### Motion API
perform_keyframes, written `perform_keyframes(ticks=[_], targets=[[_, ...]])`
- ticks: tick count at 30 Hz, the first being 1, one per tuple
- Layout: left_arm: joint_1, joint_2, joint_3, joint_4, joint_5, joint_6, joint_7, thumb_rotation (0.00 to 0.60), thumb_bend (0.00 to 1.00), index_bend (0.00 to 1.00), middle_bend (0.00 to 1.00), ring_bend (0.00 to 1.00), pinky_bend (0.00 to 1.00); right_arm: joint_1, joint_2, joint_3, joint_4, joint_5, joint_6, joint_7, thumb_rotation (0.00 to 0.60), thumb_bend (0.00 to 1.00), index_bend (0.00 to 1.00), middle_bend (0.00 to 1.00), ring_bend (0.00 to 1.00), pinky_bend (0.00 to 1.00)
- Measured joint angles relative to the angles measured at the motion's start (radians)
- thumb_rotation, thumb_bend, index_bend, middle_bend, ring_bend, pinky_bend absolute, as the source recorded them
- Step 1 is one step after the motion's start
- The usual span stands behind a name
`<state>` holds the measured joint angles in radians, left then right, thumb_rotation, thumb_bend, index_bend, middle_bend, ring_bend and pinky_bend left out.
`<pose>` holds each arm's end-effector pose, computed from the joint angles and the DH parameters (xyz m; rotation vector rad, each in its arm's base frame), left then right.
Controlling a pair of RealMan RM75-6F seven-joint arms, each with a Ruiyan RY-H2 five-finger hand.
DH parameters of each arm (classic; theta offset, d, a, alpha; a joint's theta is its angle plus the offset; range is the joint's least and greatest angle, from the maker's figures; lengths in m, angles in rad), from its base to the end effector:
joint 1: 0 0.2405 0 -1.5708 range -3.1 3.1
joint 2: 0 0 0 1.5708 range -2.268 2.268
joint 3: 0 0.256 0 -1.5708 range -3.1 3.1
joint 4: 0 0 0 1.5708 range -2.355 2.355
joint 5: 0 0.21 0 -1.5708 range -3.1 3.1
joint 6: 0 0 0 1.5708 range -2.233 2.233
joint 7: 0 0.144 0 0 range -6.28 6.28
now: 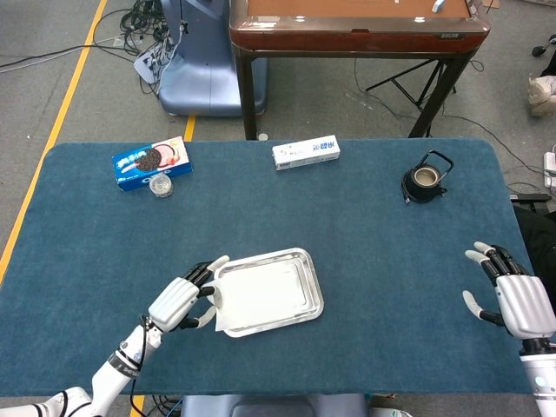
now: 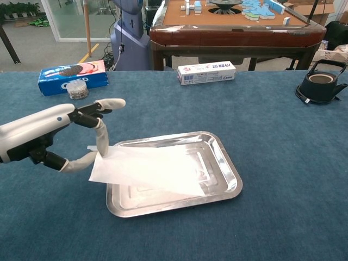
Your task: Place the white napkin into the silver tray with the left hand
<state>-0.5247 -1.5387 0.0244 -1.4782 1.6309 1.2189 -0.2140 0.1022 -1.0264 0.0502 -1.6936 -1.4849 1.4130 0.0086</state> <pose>-0.1781 0.2516 -0.0131 -1.9073 -1.1882 -1.3519 -0.3042 -0.1852 0.1721 1.4235 -0.9496 0.8696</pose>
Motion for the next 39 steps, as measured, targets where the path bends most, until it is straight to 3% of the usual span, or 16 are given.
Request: perform_keyframes(ticks=[10,29,39], targets=[[-0.022,-0.047,-0.002,0.106,0.006,-0.031,-0.020,0.600,0.47,0.58,0.00,0.00,0.07,-0.001,0.003,0.002,0.000,0.002,0.002,0.004,0.600,0.34,0.23,0.17,0.11,0.31],[-0.048,-0.084,-0.007,0.138,-0.010,-0.071,-0.021,0.600,0.47,0.57,0.00,0.00,0.07,-0.001,0.005,0.003,0.000,0.004,0.001,0.008,0.600,0.34,0.23,0.17,0.11,0.31],[-0.066,-0.103,-0.032,0.163,-0.068,-0.129,0.004,0.600,0.46,0.46,0.00,0.00,0.07,-0.002,0.009,0.006,0.000,0.007,0.003,0.015,0.600,0.34,0.22,0.17,0.11,0.31]])
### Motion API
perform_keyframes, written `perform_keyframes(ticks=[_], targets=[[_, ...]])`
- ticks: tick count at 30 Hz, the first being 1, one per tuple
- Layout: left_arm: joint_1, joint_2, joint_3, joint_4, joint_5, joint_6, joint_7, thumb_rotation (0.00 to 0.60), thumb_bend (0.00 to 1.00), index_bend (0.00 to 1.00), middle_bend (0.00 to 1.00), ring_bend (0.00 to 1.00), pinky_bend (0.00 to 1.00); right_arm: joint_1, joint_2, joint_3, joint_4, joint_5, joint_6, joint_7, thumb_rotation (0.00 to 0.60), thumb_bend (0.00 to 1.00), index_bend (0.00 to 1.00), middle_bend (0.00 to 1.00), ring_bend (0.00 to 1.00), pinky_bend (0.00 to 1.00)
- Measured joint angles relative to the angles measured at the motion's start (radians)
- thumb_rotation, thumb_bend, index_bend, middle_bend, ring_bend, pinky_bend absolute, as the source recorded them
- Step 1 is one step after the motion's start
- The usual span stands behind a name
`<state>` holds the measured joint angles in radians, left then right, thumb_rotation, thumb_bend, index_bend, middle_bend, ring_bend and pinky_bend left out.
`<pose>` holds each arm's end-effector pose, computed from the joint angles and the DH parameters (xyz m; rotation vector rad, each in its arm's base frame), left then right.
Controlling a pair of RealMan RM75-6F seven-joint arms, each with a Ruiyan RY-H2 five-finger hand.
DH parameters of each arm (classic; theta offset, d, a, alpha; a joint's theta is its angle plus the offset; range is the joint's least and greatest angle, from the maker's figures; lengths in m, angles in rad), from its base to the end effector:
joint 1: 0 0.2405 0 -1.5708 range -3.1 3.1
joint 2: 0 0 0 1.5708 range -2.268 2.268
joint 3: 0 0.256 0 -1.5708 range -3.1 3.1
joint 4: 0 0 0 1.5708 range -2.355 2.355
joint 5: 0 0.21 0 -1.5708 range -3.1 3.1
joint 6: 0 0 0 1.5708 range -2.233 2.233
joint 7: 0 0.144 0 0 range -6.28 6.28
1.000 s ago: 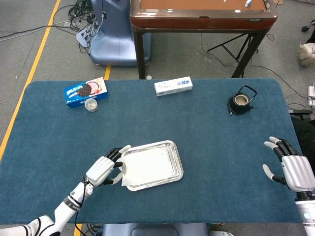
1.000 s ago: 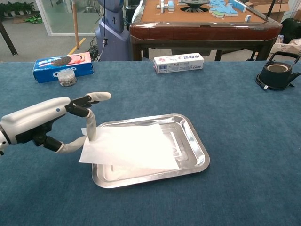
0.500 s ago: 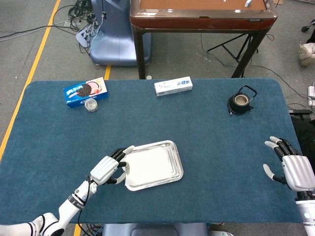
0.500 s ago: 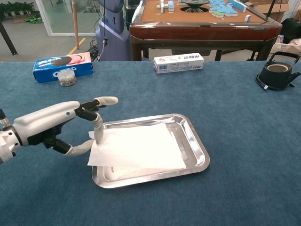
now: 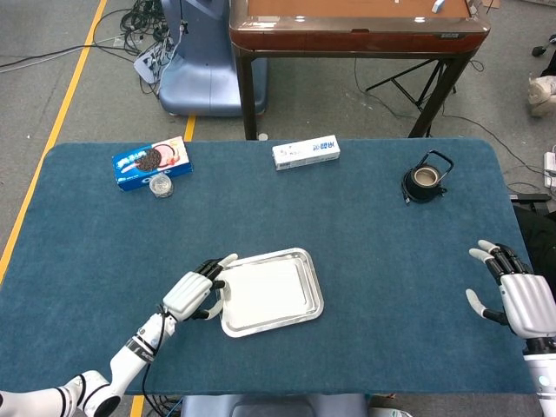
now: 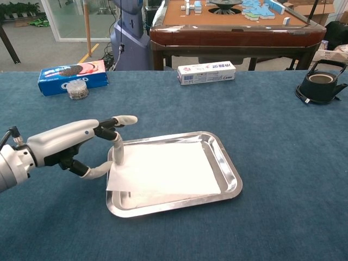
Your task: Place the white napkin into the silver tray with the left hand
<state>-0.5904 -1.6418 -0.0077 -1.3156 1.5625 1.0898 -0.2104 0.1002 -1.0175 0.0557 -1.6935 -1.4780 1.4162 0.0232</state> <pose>-0.1829 0.2787 -0.0484 -1.9606 -1.1863 -1.2157 -0.3053 -0.1858 0.1766 1.4086 -0.9515 0.8754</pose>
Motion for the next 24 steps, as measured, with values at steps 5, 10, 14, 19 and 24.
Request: perform_keyframes(ticks=[5,10,14,19,24], targets=[[-0.003,-0.005,0.001,0.003,-0.014,-0.015,0.022,0.600,0.41,0.40,0.00,0.00,0.07,0.000,0.001,0.001,0.000,0.001,-0.001,0.001,0.600,0.34,0.23,0.17,0.11,0.31],[-0.001,-0.010,-0.001,-0.001,-0.018,-0.010,0.033,0.600,0.33,0.33,0.00,0.00,0.07,0.000,0.000,0.001,0.000,0.000,0.001,0.000,0.600,0.34,0.23,0.17,0.11,0.31],[-0.003,-0.010,-0.003,-0.009,-0.020,-0.011,0.040,0.600,0.28,0.30,0.00,0.00,0.07,0.000,0.000,0.000,0.000,-0.001,0.000,-0.001,0.600,0.34,0.23,0.17,0.11,0.31],[-0.001,-0.002,-0.004,-0.026,-0.025,-0.011,0.055,0.600,0.28,0.29,0.00,0.00,0.07,0.000,0.001,0.000,-0.001,-0.001,0.001,0.000,0.600,0.34,0.23,0.17,0.11,0.31],[0.003,0.023,-0.006,-0.049,-0.033,-0.008,0.082,0.600,0.28,0.29,0.04,0.09,0.33,-0.001,0.003,0.001,-0.003,-0.002,0.004,0.003,0.600,0.34,0.23,0.17,0.11,0.31]])
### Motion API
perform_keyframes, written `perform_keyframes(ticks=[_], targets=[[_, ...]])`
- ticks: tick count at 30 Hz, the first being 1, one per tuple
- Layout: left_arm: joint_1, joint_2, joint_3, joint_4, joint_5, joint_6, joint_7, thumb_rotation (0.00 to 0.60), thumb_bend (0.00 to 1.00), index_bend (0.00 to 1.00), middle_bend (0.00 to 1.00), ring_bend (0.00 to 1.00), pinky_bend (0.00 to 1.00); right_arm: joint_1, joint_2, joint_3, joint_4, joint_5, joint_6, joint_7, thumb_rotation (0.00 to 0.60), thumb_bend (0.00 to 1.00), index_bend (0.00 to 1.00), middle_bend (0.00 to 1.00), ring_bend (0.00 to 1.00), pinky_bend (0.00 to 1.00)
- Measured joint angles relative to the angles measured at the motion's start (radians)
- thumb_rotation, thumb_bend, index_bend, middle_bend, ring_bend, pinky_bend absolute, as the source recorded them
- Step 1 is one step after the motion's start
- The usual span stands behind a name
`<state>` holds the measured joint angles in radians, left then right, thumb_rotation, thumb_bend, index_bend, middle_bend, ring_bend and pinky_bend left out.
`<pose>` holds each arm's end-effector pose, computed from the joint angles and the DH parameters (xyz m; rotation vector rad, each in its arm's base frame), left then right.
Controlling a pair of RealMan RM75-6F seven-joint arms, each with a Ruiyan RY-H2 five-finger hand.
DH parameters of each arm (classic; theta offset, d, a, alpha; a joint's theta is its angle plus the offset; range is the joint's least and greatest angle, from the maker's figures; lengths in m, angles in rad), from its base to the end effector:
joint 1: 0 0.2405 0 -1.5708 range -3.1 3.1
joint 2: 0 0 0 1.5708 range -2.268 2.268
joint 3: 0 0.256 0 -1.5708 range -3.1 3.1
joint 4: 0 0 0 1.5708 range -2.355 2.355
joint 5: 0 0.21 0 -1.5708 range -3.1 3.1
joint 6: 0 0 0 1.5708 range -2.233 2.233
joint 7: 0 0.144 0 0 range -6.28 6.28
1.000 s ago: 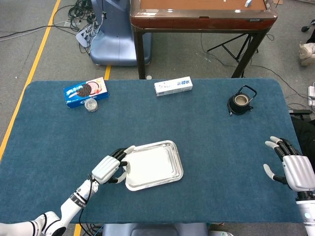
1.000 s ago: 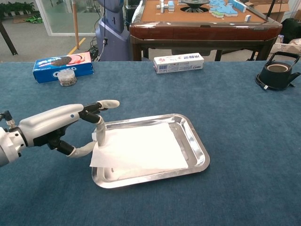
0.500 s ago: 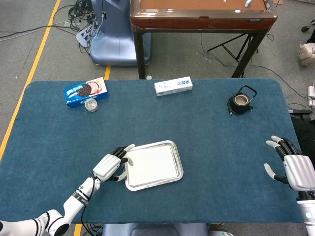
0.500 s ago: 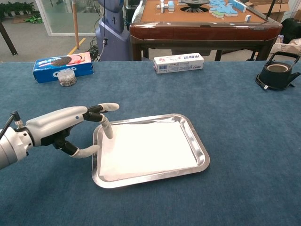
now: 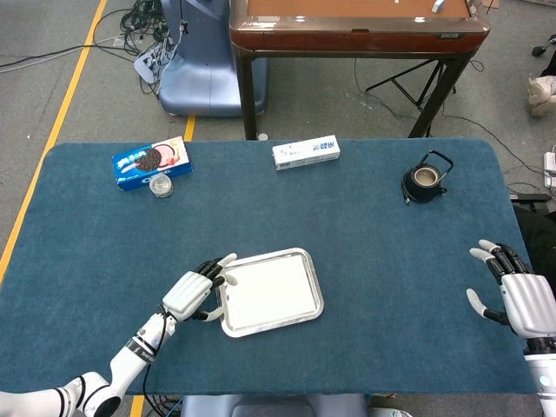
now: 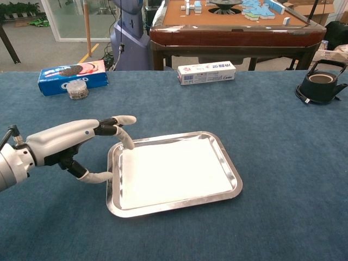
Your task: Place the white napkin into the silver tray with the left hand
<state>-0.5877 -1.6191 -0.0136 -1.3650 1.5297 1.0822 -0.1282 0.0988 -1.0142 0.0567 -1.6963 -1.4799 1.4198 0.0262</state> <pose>-0.1809 0.2776 -0.0434 -1.9605 -1.1476 -1.1789 -0.3046 -0.1856 0.1778 1.4063 -0.9500 0.8802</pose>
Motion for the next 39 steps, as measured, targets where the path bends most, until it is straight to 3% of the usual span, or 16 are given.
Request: perform_keyframes(ticks=[1,4,7,9,12,16,19,26,30,39], targets=[[0.000,0.009,-0.001,-0.006,-0.001,0.000,0.010,0.600,0.28,0.29,0.13,0.20,0.45,0.000,0.001,0.000,0.000,0.000,0.001,0.001,0.600,0.34,0.23,0.17,0.11,0.31],[0.000,0.031,-0.002,-0.029,-0.005,-0.002,0.041,0.600,0.28,0.28,0.38,0.44,0.68,-0.001,0.002,0.000,-0.001,-0.001,0.003,0.002,0.600,0.34,0.23,0.17,0.11,0.31],[0.004,0.057,0.001,-0.050,-0.006,0.002,0.068,0.600,0.28,0.28,0.52,0.53,0.75,-0.002,0.004,0.001,-0.002,-0.002,0.006,0.003,0.600,0.34,0.23,0.17,0.11,0.31],[0.010,0.069,0.004,-0.057,-0.005,0.011,0.086,0.600,0.28,0.28,0.53,0.53,0.76,-0.003,0.005,0.001,-0.003,-0.003,0.008,0.003,0.600,0.34,0.23,0.17,0.11,0.31],[0.025,0.090,0.009,-0.066,-0.003,0.036,0.129,0.600,0.28,0.27,0.43,0.44,0.69,-0.005,0.007,0.002,-0.004,-0.003,0.012,0.002,0.600,0.34,0.22,0.17,0.11,0.31],[0.054,0.133,0.011,-0.092,-0.019,0.068,0.236,0.600,0.28,0.26,0.20,0.18,0.37,-0.006,0.004,0.002,-0.005,-0.002,0.013,-0.009,0.600,0.34,0.24,0.17,0.11,0.31],[0.085,0.185,0.007,-0.141,-0.055,0.100,0.334,0.600,0.28,0.26,0.10,0.08,0.26,-0.005,-0.001,0.001,-0.006,-0.001,0.011,-0.022,0.600,0.34,0.25,0.18,0.11,0.31],[0.192,0.319,-0.001,-0.235,-0.118,0.244,0.433,0.600,0.28,0.27,0.03,0.00,0.24,-0.003,-0.023,0.004,-0.003,0.007,0.011,-0.054,0.600,0.34,0.26,0.18,0.11,0.31],[0.253,0.355,0.013,-0.243,-0.102,0.319,0.446,0.600,0.28,0.28,0.03,0.00,0.17,0.001,-0.035,0.000,0.000,0.008,-0.001,-0.073,0.600,0.34,0.26,0.18,0.11,0.31],[0.368,0.389,0.045,-0.242,-0.081,0.433,0.423,0.600,0.28,0.30,0.03,0.00,0.16,0.001,-0.050,-0.001,-0.002,0.021,-0.003,-0.122,0.600,0.34,0.27,0.18,0.11,0.31]])
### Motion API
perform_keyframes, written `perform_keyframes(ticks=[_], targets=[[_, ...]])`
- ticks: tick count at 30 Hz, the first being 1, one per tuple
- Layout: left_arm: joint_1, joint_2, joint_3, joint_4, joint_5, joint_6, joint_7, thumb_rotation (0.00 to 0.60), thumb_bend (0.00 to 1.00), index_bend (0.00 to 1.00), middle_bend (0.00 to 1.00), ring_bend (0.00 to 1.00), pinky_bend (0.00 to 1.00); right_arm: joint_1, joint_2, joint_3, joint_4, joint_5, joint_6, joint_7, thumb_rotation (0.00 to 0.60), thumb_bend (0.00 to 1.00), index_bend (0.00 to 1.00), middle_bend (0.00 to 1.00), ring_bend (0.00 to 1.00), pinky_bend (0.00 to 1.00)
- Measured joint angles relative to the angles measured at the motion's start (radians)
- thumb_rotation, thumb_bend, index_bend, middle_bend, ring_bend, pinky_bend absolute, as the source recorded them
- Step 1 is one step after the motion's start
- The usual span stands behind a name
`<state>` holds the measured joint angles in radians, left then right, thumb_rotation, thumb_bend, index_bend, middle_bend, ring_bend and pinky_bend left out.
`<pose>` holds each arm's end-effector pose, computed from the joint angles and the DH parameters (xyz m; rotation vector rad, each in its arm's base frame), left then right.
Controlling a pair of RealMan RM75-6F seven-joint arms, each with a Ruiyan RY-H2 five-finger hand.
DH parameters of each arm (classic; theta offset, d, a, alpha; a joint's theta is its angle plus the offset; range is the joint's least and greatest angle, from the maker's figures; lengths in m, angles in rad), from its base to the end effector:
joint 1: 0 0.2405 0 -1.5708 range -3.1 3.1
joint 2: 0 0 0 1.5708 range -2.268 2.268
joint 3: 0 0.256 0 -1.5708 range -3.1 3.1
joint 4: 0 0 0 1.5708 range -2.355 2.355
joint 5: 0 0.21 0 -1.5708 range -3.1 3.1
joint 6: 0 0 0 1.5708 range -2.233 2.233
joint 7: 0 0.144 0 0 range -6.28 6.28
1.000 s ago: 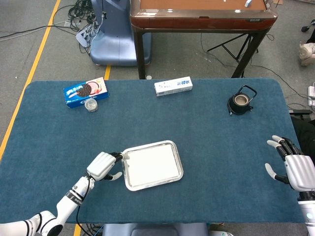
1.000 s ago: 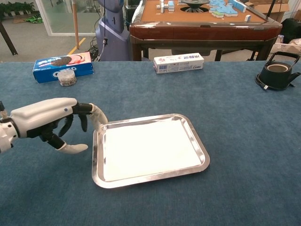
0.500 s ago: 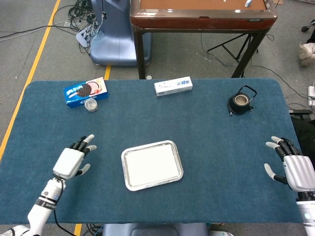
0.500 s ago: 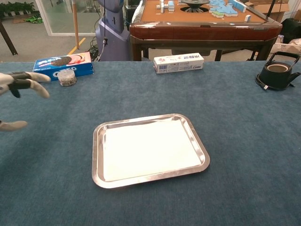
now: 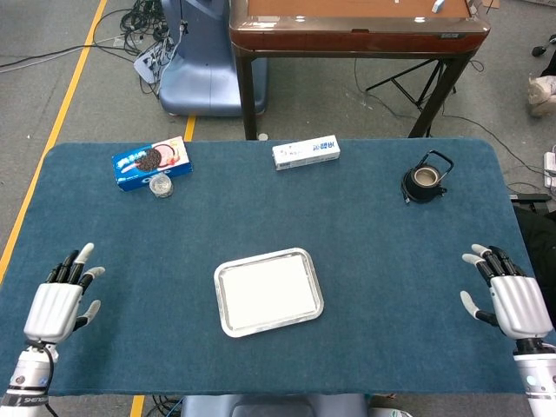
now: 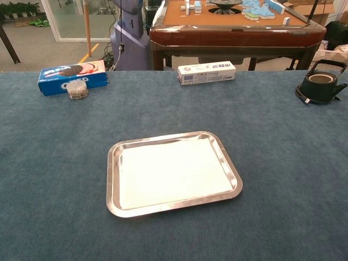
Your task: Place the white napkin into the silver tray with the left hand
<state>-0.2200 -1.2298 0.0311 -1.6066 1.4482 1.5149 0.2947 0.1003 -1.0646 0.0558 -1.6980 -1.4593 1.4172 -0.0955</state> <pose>-0.2875 0.2035 0.1193 -1.5126 -0.7245 -0.7996 -0.3034 -0.1855 0.1621 1.4230 -0.9083 0.8170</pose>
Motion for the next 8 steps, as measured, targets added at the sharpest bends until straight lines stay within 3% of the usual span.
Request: perform_keyframes(ticks=[8], targets=[[0.039,0.036,-0.009,-0.046,-0.015,0.022,0.006,0.600,0.28,0.31,0.02,0.00,0.16,-0.002,0.002,-0.003,-0.004,-0.012,0.008,-0.008,0.600,0.34,0.27,0.18,0.11,0.31]])
